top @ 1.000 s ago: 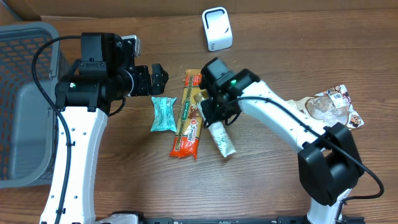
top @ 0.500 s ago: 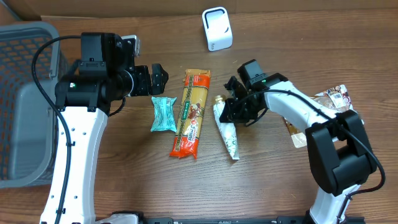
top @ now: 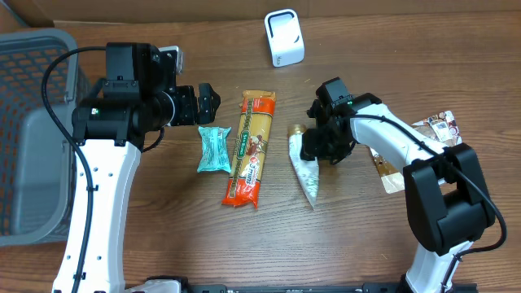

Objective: Scan the item barcode

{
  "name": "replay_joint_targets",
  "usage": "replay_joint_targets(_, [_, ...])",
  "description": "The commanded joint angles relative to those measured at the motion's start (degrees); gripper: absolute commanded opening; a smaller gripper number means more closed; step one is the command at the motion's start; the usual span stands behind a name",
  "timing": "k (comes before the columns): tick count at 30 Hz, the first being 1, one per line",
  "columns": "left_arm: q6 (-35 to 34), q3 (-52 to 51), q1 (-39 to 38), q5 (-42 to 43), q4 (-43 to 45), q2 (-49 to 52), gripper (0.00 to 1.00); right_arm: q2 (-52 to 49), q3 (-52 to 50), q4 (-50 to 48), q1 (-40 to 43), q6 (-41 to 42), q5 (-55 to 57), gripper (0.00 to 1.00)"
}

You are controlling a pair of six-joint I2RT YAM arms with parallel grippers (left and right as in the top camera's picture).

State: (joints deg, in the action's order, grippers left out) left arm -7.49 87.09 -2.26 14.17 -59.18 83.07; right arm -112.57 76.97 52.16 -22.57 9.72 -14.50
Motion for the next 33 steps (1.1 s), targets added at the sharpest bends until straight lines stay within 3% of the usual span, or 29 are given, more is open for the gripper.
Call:
replay_joint_targets(1, [0.9,0.3,-0.7,0.3,0.0,0.2,1.0,0.3,3.4,2.6,0.5,-1.2,12.7,0.6])
replay_joint_targets(3, [0.9,0.3,-0.7,0.3,0.0,0.2,0.99,0.3,3.6,3.7,0.5,-1.2,17.0,0.65])
replay_joint_targets(8, [0.9,0.3,-0.7,0.3,0.0,0.2,1.0,0.3,3.7,4.1,1.0,-3.0,17.3,0.65])
replay_joint_targets(15, [0.9,0.3,-0.7,0.3,0.0,0.2,0.99,0.3,8.3,8.8,3.9,-10.3,-0.5,0.7])
replay_joint_targets(18, [0.9,0.3,-0.7,0.3,0.0,0.2,1.0,0.3,10.6,12.0,6.4,-15.4,-10.0,0.8])
replay_joint_targets(21, [0.9,0.3,-0.7,0.3,0.0,0.2,0.99,0.2,10.2,13.6,9.4,-17.7,-14.7,0.99])
replay_joint_targets(33, [0.9,0.3,-0.7,0.3,0.0,0.2,1.0,0.0,-6.2,1.4,10.0,-17.2,-20.2,1.0])
